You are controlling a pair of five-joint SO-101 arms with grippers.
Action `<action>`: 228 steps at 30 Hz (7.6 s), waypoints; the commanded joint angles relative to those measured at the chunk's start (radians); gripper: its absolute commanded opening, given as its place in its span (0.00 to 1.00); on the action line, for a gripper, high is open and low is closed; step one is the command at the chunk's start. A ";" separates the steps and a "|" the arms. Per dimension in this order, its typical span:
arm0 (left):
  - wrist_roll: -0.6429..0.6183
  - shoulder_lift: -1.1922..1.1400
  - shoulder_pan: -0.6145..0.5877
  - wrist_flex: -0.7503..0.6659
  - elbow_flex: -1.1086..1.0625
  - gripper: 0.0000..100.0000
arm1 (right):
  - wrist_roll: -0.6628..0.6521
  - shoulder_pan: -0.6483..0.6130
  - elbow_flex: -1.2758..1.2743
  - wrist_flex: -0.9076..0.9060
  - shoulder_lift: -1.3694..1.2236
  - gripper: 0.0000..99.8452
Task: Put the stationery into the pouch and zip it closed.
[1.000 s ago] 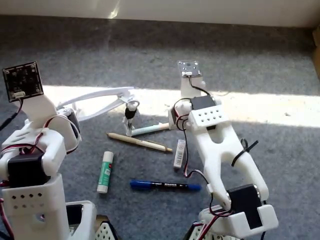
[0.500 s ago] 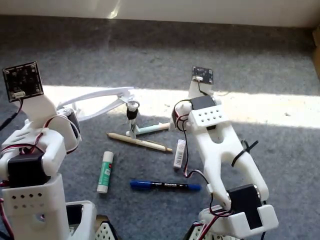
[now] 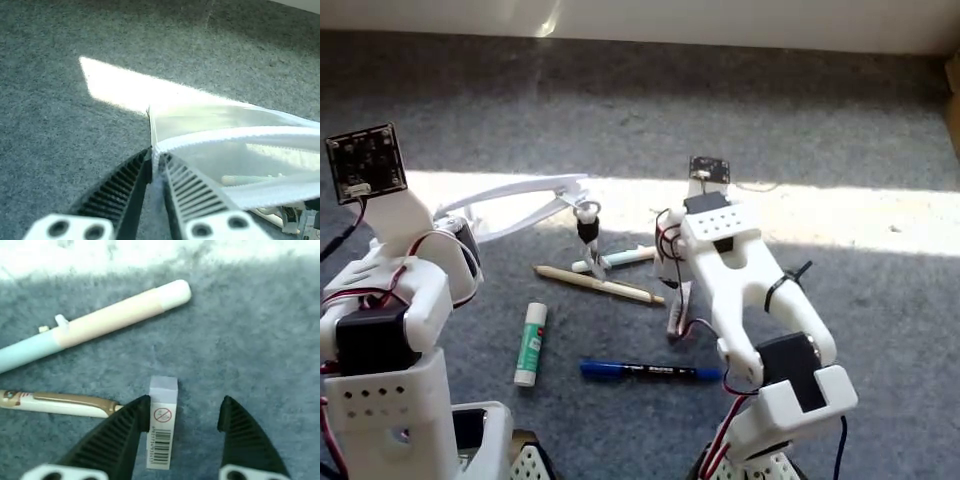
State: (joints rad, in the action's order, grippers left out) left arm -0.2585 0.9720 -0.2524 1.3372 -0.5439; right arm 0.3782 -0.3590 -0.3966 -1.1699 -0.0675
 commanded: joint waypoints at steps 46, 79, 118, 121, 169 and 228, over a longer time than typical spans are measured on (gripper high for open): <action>0.020 0.007 -0.015 -0.017 0.002 0.01 | -0.069 -0.018 -0.038 -0.036 0.278 0.00; 0.023 0.008 -0.015 -0.011 0.001 0.01 | -0.167 -0.321 -0.251 0.196 1.168 0.00; 0.017 0.008 -0.015 -0.018 -0.015 0.01 | -0.387 -0.492 -0.891 1.805 1.070 0.00; 0.017 0.008 -0.015 -0.018 -0.015 0.01 | -0.381 -0.458 -0.885 1.865 0.978 0.00; 0.018 0.008 -0.015 -0.035 -0.021 0.01 | -0.379 -0.395 -0.881 1.254 1.213 0.14; -0.012 0.008 -0.189 -0.040 -0.013 0.01 | -0.535 -0.611 -0.704 0.271 0.832 0.15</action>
State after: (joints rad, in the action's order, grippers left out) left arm -0.2601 0.9597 -0.4273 1.3172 -0.5639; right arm -0.1481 -0.9482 -1.1761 -0.9321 0.7994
